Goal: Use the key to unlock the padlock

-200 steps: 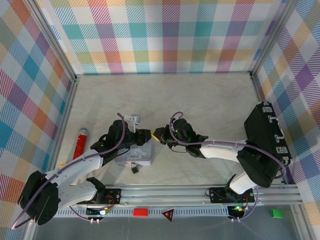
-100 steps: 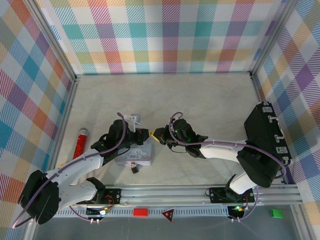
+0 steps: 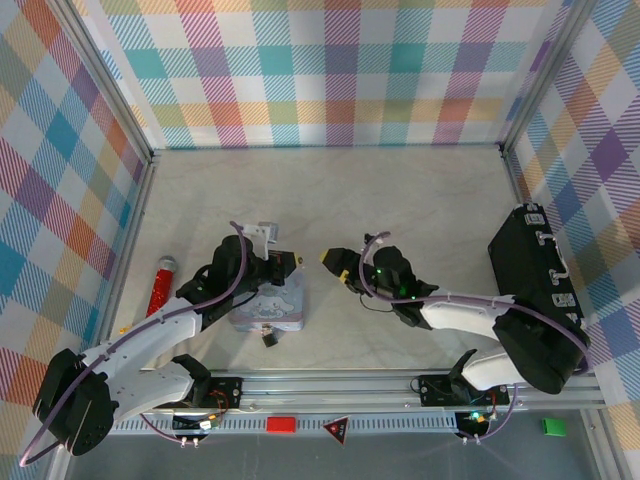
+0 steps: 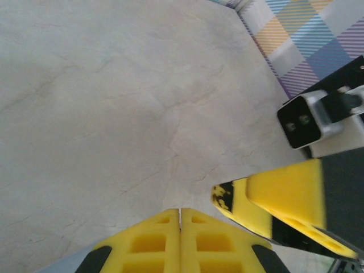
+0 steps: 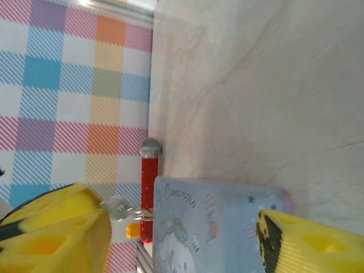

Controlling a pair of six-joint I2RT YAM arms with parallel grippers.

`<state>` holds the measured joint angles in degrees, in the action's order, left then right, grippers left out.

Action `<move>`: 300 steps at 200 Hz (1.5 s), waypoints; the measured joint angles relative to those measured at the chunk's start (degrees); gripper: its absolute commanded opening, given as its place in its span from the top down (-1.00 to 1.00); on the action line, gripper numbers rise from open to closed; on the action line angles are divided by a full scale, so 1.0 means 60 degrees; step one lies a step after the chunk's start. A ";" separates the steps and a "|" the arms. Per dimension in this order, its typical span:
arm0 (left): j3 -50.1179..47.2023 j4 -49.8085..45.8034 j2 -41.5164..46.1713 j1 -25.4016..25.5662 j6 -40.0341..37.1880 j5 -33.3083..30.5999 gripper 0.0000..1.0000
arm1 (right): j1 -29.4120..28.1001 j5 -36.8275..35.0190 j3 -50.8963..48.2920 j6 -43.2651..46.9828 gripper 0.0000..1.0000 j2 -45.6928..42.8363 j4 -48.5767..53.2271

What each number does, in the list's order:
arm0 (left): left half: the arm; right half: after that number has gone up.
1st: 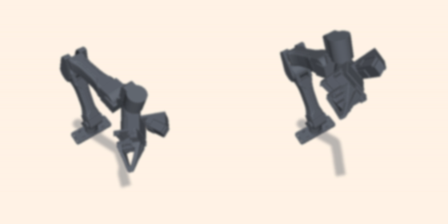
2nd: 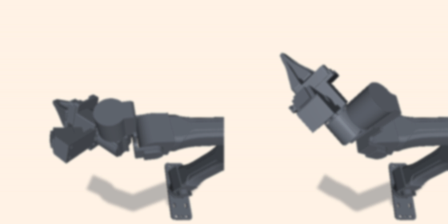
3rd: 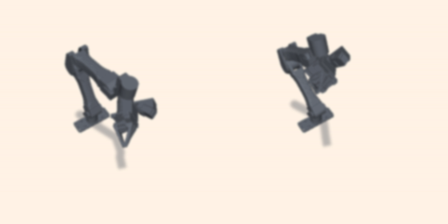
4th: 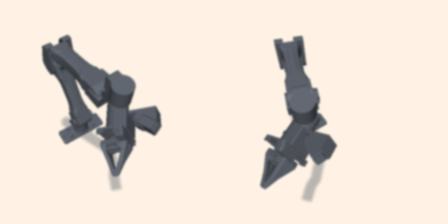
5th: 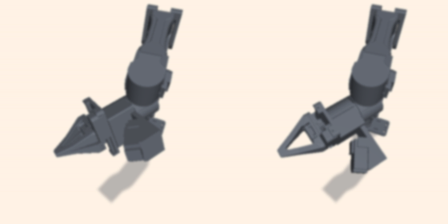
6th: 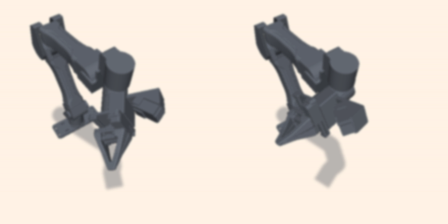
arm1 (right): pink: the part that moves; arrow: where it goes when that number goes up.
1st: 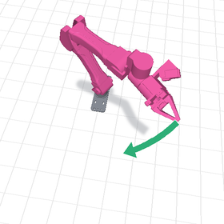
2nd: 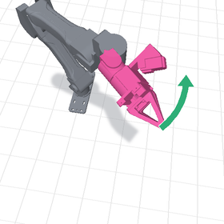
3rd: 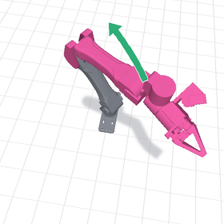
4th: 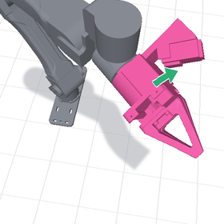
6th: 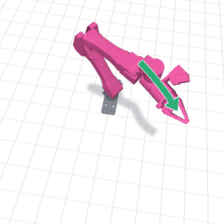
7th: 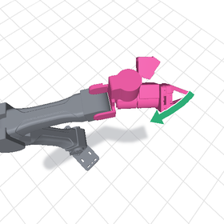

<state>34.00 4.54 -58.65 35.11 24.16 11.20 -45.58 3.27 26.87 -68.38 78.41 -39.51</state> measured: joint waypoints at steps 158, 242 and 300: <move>0.1508 -0.0055 -0.1235 0.0011 -0.0200 0.2441 1.00 | 0.1228 0.3384 -0.0346 0.1060 -0.03 0.1956 -0.6142; 0.1676 -0.0058 -0.1235 0.0011 -0.0219 0.2732 1.00 | 0.1228 0.4186 -0.0273 0.1348 0.39 0.1920 -0.6284; 0.1687 -0.0062 -0.1235 0.0000 -0.0259 0.2732 1.00 | 0.1228 0.4503 -0.0240 0.1355 0.58 0.1847 -0.6313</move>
<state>44.12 4.16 -66.06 35.11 22.61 27.59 -38.22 30.28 25.43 -60.25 89.49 -77.38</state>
